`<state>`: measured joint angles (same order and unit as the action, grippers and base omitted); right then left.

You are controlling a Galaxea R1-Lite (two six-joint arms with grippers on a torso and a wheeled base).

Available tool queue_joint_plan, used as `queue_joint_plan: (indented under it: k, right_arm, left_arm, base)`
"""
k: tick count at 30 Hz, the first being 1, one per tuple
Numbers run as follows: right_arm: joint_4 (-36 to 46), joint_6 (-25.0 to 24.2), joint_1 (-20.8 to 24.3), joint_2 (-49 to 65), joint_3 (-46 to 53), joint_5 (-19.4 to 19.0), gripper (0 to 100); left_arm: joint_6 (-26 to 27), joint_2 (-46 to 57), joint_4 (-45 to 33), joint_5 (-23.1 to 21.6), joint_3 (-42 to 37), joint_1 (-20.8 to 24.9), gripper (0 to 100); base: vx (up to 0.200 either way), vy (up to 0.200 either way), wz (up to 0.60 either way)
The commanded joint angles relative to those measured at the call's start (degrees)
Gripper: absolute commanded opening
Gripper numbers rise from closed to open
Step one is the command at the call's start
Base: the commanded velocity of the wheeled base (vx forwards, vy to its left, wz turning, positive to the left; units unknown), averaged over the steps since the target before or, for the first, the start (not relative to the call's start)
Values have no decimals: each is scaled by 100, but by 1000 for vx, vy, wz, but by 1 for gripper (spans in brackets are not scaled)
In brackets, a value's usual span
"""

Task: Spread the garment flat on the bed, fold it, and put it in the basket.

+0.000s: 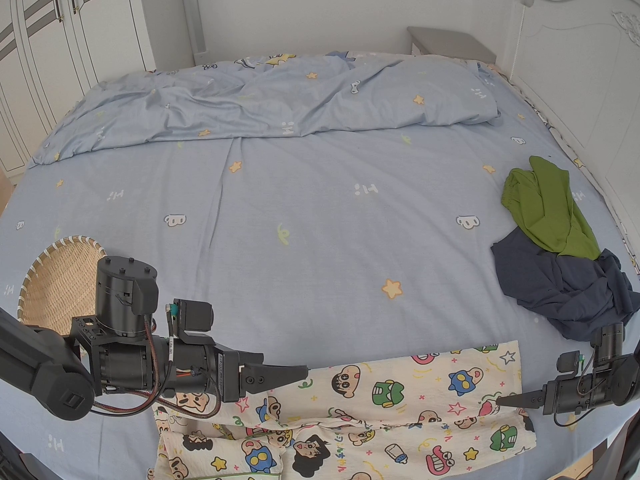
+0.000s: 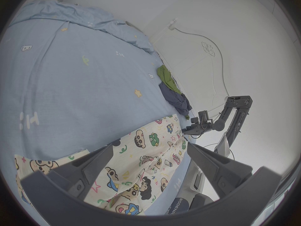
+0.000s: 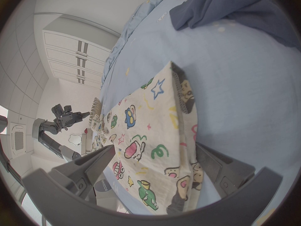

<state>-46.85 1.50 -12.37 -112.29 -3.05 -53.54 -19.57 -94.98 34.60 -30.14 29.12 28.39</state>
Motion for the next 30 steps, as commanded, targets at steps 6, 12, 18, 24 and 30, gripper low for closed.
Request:
queue_joint_plan:
  k: [6,12,18,24,30]
  right_arm:
    - [27,-9,191,-197,-3,-16,100]
    - [35,-106,244,-197,-117,-42,100]
    - [79,-291,332,-206,-319,-332,100]
    - [62,-343,438,-302,-398,-341,100]
    - [35,-335,385,-417,-477,-350,100]
  left_arm:
    - [-3,32,3,-1,-21,0,100]
    - [5,14,3,-1,-12,8,100]
    - [5,-3,12,-1,-21,17,100]
    - [5,23,12,-36,-38,17,100]
    - [5,-21,12,-186,-65,-18,100]
  base:
    - [0,0,0]
    - [0,0,0]
    - [0,0,0]
    - [0,0,0]
    - [0,0,0]
